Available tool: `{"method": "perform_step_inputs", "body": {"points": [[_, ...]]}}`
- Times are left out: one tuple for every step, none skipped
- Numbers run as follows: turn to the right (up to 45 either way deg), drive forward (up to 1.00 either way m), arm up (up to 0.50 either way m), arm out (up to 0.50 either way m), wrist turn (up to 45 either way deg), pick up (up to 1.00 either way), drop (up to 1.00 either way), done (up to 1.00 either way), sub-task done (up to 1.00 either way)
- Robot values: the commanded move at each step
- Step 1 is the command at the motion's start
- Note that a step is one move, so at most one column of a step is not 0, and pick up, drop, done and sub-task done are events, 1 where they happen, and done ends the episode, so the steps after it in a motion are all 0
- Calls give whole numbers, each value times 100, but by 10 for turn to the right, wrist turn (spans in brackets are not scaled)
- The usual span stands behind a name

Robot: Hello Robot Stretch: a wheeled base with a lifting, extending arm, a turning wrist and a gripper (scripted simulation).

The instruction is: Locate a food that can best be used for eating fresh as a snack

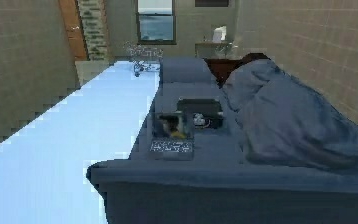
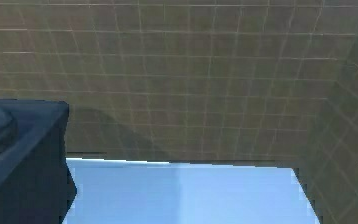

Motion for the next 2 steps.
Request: {"method": "perform_step_inputs", "body": {"points": [[-210, 0, 0, 0, 0, 0, 0, 0, 0], [0, 35, 0, 0, 0, 0, 0, 0, 0]]}}
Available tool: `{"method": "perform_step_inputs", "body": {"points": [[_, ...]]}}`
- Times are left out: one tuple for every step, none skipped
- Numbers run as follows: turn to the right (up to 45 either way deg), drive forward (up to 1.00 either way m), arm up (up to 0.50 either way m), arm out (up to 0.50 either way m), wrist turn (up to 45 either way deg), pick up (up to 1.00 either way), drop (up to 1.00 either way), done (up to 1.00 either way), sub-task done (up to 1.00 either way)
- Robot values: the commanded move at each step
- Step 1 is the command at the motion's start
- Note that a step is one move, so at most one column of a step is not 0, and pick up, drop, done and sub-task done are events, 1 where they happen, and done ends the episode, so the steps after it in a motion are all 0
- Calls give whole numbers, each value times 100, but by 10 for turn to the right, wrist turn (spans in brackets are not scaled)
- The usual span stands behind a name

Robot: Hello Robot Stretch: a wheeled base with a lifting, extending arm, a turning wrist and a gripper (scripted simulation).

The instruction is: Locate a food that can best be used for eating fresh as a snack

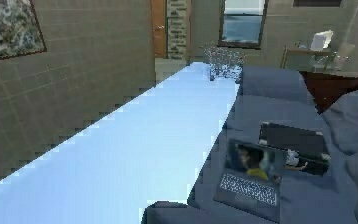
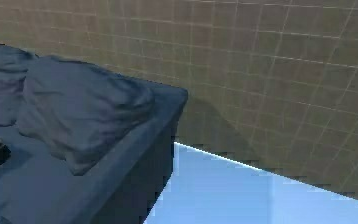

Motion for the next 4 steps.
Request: {"method": "perform_step_inputs", "body": {"points": [[-450, 0, 0, 0, 0, 0, 0, 0, 0], [-180, 0, 0, 0, 0, 0, 0, 0, 0], [0, 60, 0, 0, 0, 0, 0, 0, 0], [450, 0, 0, 0, 0, 0, 0, 0, 0]]}}
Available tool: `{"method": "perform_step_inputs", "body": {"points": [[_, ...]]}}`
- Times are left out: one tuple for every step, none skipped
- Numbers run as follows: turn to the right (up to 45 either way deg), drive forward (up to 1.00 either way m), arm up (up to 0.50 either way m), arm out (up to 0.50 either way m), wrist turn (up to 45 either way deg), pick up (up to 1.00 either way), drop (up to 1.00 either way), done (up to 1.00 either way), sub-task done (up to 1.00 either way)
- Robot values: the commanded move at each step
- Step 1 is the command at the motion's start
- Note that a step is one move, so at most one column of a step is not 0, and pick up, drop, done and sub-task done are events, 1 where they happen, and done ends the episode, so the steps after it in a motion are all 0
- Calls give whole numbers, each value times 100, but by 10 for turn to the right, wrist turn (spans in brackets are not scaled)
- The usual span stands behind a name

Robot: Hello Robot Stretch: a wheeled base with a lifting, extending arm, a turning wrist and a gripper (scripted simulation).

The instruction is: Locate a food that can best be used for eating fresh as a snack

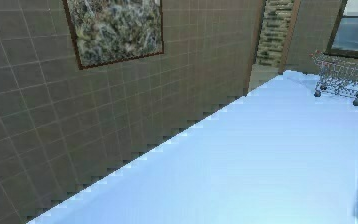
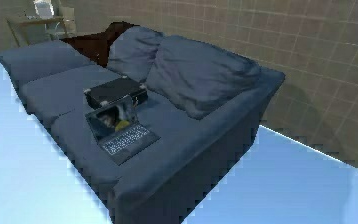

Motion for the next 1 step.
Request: {"method": "perform_step_inputs", "body": {"points": [[120, 0, 0, 0, 0, 0, 0, 0, 0]]}}
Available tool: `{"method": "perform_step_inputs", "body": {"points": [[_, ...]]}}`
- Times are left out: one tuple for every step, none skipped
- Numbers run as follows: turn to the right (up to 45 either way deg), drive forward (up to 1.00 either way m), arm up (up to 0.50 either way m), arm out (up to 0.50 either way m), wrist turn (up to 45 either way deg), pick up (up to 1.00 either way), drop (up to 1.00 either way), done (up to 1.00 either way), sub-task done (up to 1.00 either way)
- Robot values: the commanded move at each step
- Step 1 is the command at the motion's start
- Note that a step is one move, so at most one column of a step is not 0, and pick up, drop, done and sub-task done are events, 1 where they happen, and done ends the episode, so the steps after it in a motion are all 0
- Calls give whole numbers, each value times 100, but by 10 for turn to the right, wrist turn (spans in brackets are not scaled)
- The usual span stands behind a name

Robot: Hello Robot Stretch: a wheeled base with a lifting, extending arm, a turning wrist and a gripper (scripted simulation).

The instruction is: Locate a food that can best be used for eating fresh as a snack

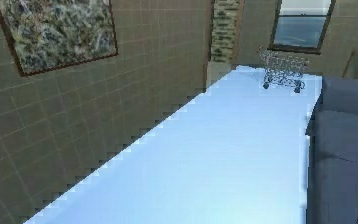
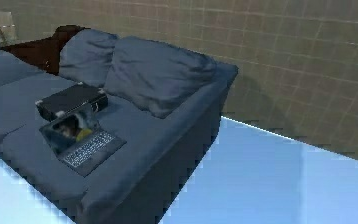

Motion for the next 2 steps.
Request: {"method": "perform_step_inputs", "body": {"points": [[0, 30, 0, 0, 0, 0, 0, 0, 0], [120, 0, 0, 0, 0, 0, 0, 0, 0]]}}
